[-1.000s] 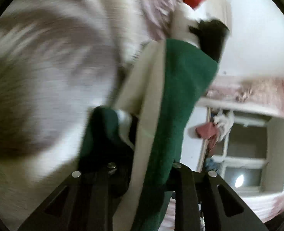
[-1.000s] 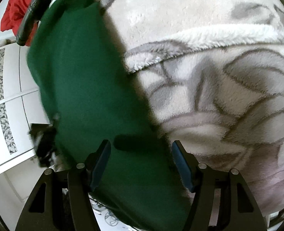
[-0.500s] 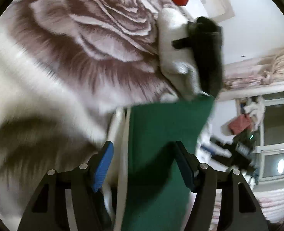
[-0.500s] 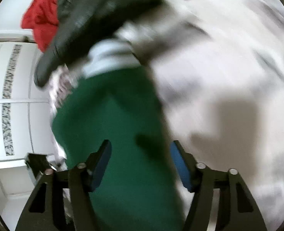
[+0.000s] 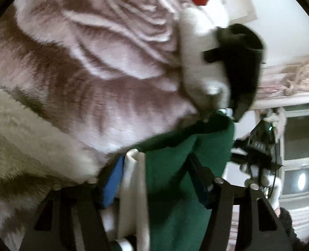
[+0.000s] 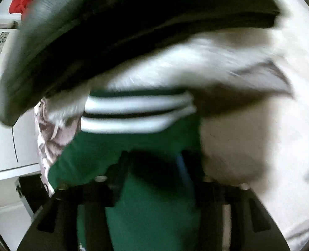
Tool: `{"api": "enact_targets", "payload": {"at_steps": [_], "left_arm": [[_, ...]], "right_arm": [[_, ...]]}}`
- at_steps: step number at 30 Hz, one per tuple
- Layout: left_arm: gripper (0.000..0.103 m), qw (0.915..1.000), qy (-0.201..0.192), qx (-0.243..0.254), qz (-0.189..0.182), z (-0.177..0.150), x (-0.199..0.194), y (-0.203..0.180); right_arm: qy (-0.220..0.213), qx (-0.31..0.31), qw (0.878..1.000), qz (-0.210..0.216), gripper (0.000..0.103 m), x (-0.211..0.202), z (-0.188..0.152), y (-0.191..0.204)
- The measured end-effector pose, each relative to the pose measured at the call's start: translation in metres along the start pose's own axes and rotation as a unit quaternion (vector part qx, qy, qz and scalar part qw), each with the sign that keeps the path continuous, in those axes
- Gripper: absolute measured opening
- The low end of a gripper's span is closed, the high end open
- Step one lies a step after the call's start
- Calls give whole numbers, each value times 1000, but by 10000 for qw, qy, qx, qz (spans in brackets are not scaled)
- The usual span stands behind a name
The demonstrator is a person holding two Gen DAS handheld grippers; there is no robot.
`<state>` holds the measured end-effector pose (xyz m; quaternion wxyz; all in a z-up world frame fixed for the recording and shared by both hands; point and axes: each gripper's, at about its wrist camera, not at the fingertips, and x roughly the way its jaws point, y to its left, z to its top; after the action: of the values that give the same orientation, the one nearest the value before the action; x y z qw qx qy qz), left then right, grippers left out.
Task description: Fold large clothes
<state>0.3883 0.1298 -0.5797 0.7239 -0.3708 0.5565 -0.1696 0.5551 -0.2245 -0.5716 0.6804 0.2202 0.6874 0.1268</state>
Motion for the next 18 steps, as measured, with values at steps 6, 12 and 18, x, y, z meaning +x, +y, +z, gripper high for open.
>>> {"api": "enact_targets", "payload": {"at_steps": [6,12,18], "left_arm": [[19,9999,-124,-30,42,5,-7,21],[24,9976,-139,-454,-503,6,-19,24],[40,9991,-353,-58,245,-34,-74,-26]], "right_arm": [[-261,286,9990,221,55,-61,-73,-49],[-75,545,9984,92,56,-86,-172,-90],[300,670,9970,240,65,-87,-262,-110]]}}
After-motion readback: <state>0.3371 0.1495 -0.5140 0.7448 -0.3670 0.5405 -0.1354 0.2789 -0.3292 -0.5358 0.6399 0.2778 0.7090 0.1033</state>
